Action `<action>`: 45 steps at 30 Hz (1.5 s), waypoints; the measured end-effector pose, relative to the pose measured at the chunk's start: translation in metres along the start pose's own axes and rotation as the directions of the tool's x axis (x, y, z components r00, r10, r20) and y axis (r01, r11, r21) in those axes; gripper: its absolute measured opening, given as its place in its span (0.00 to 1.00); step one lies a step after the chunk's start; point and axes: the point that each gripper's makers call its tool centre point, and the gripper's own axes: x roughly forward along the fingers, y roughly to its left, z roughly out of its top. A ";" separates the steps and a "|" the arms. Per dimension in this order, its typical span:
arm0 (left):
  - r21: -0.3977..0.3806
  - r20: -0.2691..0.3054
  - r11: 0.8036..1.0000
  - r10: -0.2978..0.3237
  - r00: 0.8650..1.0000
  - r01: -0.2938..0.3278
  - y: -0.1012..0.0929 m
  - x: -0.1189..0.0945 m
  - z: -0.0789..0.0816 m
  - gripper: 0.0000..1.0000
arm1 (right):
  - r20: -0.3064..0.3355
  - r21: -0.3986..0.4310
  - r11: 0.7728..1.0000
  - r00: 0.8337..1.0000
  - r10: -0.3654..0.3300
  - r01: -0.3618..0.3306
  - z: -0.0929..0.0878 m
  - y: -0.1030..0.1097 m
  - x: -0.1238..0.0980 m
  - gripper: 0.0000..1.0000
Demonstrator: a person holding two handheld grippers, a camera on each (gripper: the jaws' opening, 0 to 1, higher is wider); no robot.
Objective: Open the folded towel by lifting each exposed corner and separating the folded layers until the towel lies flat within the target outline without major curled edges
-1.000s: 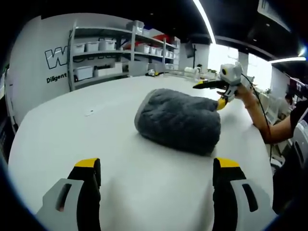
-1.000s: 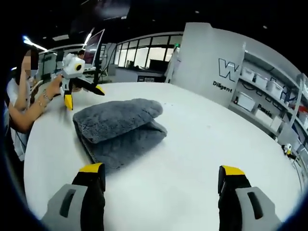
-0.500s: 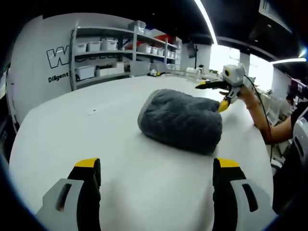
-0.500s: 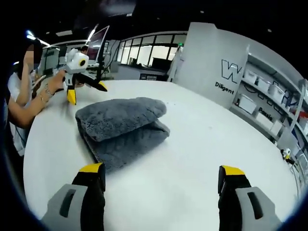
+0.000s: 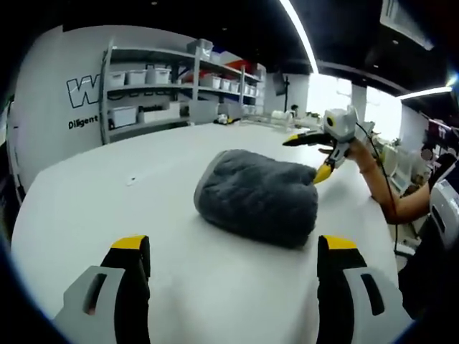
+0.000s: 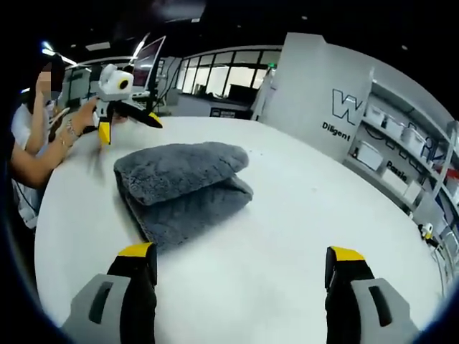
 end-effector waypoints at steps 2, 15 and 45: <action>0.006 0.010 1.000 0.000 1.000 0.000 -0.007 0.003 0.007 0.95 | -0.003 -0.002 1.000 1.000 0.002 -0.002 -0.001 0.000 0.000 0.99; 0.115 -0.036 0.988 -0.104 0.994 0.107 -0.080 0.048 0.026 0.94 | 0.047 -0.005 1.000 0.999 0.005 -0.004 0.011 0.001 -0.007 0.99; 0.330 -0.024 0.944 0.003 1.000 0.005 -0.118 0.108 0.042 0.44 | 0.055 -0.007 1.000 0.998 0.025 -0.025 0.007 0.008 -0.008 0.95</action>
